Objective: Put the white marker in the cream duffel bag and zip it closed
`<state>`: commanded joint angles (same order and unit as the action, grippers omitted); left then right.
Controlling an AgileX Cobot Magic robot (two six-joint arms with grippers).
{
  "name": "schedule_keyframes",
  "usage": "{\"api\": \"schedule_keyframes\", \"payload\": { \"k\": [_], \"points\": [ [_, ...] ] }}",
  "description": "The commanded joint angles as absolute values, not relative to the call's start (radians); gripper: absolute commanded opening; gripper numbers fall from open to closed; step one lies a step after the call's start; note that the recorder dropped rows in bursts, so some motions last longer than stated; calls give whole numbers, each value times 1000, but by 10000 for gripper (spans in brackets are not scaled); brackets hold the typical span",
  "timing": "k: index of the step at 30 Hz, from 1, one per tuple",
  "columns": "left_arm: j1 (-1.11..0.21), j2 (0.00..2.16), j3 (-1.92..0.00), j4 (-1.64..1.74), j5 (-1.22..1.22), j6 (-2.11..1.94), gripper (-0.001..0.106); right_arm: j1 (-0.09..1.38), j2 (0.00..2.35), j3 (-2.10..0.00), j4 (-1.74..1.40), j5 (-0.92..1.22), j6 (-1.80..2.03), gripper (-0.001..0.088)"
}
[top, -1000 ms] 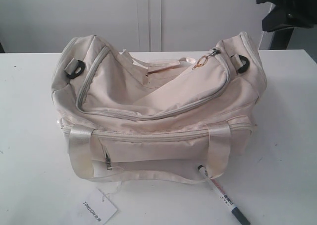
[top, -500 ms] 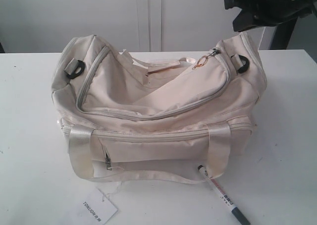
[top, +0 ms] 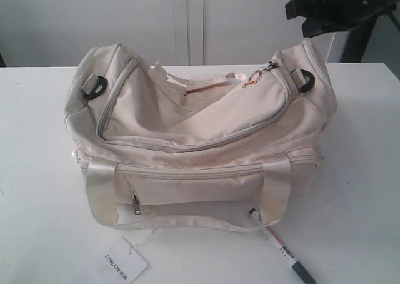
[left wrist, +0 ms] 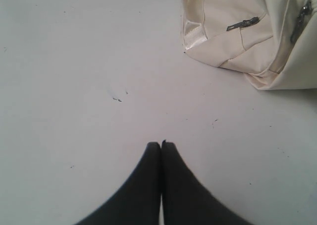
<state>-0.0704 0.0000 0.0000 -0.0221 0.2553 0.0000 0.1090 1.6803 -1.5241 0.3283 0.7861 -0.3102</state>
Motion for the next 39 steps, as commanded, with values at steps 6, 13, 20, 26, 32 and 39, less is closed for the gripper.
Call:
{"api": "schedule_keyframes", "payload": {
  "k": [6,13,20,26,32,39],
  "points": [
    [-70,0,0,-22,255,0,0,109,1680,-1524,249,796,-110,0],
    [-70,0,0,-22,255,0,0,109,1680,-1524,178,796,-58,18],
    [-70,0,0,-22,255,0,0,109,1711,-1524,156,764,0,299],
    [-70,0,0,-22,255,0,0,109,1755,-1524,156,731,6,371],
    [-70,0,0,-22,255,0,0,109,1765,-1524,156,683,6,371],
    [-70,0,0,-22,255,0,0,109,1793,-1523,168,702,8,371]
  ]
}}
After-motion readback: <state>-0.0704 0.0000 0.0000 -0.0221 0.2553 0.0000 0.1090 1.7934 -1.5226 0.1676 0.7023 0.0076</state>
